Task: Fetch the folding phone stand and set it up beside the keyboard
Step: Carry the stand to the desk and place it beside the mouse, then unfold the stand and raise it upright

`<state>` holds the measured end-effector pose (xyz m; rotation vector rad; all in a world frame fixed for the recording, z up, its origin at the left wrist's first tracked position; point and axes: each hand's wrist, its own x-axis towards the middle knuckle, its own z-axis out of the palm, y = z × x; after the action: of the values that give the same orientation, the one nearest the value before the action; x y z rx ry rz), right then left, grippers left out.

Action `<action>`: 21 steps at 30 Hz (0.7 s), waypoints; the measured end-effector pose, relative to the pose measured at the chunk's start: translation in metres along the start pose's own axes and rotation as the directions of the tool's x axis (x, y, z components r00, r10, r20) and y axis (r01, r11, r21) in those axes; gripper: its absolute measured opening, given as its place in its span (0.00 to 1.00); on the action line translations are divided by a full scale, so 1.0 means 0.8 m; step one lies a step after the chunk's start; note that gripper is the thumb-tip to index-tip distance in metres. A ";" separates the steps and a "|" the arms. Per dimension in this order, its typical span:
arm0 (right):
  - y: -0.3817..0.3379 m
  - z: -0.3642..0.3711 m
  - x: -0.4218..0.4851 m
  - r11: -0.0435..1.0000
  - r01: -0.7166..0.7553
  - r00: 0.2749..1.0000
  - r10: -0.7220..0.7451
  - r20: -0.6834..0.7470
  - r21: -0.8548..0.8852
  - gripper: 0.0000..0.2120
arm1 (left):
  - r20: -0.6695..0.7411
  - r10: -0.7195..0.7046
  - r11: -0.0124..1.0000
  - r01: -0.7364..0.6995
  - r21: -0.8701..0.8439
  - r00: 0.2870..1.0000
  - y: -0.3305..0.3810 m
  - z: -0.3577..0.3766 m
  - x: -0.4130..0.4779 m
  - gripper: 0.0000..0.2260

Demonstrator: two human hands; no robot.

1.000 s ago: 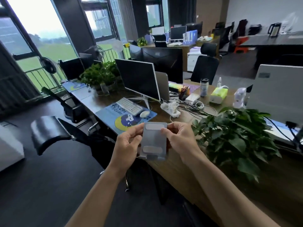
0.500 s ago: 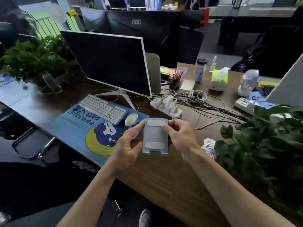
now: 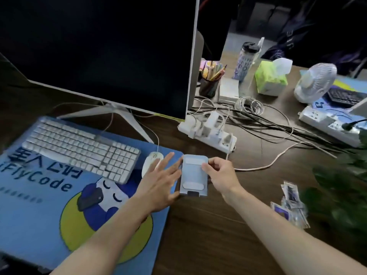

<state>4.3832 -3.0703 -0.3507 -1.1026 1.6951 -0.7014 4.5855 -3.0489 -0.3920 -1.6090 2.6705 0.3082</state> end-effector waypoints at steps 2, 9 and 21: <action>0.013 0.012 0.023 0.999 -0.045 0.999 0.044 -0.025 -0.028 0.08 | 0.060 0.042 0.996 -0.047 0.080 0.997 -0.016 0.022 0.025 0.34; 0.040 0.022 0.071 0.987 -0.159 0.982 0.156 -0.103 -0.019 0.07 | 0.076 0.166 0.976 -0.175 0.132 0.983 -0.038 0.055 0.084 0.36; 0.039 0.031 0.096 0.967 -0.195 0.978 0.178 -0.111 -0.165 0.04 | 0.179 0.159 0.962 -0.194 0.194 0.971 -0.045 0.055 0.110 0.38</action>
<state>4.3852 -3.1258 -0.4173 -1.0249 1.9439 -0.4991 4.5715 -3.1344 -0.4507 -1.2343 2.6236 0.1442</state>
